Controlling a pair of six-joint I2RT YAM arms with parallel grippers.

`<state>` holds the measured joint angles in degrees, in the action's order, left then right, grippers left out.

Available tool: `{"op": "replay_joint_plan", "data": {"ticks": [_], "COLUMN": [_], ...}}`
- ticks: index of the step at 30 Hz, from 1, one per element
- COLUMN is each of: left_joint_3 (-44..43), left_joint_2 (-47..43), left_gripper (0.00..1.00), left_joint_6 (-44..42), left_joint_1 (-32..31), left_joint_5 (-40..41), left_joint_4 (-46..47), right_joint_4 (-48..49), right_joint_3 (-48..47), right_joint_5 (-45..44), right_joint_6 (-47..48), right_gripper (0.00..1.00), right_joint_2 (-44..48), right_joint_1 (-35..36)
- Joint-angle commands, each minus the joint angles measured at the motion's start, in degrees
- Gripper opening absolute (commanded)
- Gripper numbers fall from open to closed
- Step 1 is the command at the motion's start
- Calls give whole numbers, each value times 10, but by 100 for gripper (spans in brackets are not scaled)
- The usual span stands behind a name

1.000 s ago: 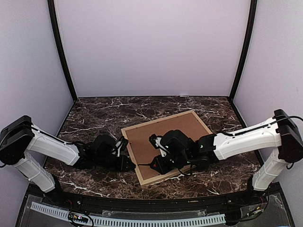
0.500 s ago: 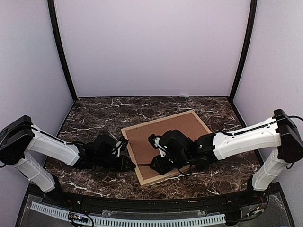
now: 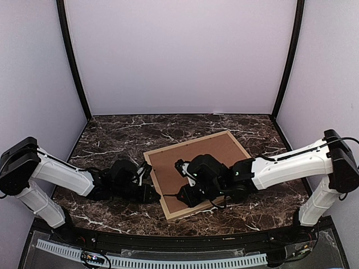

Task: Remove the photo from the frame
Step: Release the fastener from the backboard.

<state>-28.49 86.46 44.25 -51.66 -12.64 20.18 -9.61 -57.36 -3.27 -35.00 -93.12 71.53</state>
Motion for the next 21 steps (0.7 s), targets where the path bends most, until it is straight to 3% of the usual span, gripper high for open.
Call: {"op": "replay_joint_plan", "data": {"ticks": [1,21], "left_joint_3": [-5,-2], "left_joint_2": [18,15], "left_gripper": [13,13], "left_joint_6": [-8,-10], "left_joint_1": [-7,-7], "left_joint_5": [12,14], "left_joint_4": [-7,-8], "right_joint_4": [131,140], "right_joint_3": [-40,-65], "right_joint_5": [141,171], "right_joint_6": [7,19], "right_gripper": [0,0], "right_joint_2": [-20,-36], "right_joint_1": [45,64]}}
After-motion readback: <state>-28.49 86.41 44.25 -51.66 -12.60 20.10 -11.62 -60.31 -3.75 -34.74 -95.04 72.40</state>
